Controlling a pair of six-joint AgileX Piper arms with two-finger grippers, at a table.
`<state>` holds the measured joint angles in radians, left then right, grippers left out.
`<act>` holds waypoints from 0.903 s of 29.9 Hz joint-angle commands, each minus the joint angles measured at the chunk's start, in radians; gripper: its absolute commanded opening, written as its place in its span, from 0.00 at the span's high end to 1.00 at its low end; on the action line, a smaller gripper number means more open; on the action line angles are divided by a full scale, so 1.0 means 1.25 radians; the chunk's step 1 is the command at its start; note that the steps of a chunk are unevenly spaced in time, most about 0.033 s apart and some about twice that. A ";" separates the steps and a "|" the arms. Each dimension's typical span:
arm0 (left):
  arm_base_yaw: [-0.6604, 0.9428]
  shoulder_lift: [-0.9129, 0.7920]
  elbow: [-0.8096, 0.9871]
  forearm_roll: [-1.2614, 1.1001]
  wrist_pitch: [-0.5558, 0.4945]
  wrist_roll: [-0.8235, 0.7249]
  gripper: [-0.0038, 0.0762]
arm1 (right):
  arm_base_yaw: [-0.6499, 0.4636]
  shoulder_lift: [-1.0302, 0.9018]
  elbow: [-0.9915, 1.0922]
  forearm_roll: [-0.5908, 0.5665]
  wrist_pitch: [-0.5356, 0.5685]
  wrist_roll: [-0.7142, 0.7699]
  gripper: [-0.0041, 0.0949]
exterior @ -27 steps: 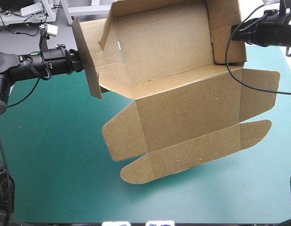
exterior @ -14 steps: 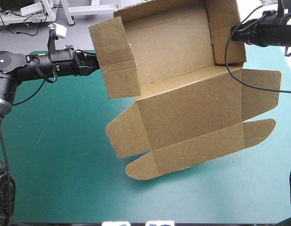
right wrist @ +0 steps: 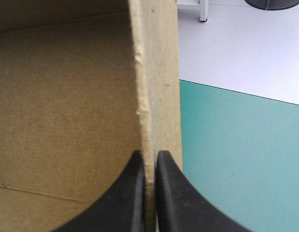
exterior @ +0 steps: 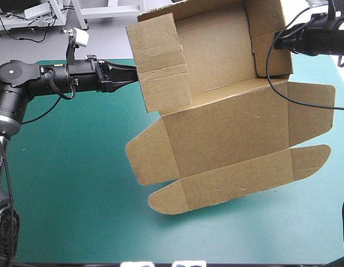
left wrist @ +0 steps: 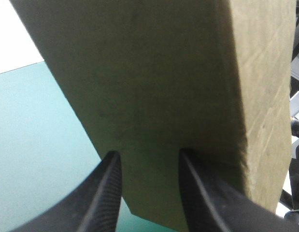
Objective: Fold the box
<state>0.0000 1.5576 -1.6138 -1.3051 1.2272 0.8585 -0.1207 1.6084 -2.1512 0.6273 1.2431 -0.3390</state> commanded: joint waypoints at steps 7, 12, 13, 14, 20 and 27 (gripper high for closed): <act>-0.006 -0.036 -0.022 -0.085 0.044 0.004 0.59 | -0.003 -0.004 -0.024 0.041 0.005 0.003 0.98; -0.006 -0.036 -0.022 -0.085 0.044 0.004 0.59 | -0.003 0.014 -0.024 0.043 0.003 0.003 0.98; -0.006 -0.036 -0.022 -0.085 0.044 0.004 0.59 | -0.003 0.018 -0.024 0.044 0.003 0.003 0.98; -0.006 -0.036 -0.022 -0.085 0.044 0.004 0.59 | -0.003 0.020 -0.024 0.050 0.003 0.003 0.98; -0.006 -0.036 -0.022 -0.085 0.030 0.004 0.59 | -0.003 0.029 -0.024 0.065 -0.004 0.003 0.98; -0.006 -0.036 -0.022 -0.083 -0.031 0.005 0.59 | 0.015 0.029 -0.024 0.096 0.001 0.003 0.98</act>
<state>0.0000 1.5576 -1.6138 -1.3215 1.2196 0.8585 -0.1196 1.6870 -2.1512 0.6588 1.2431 -0.3390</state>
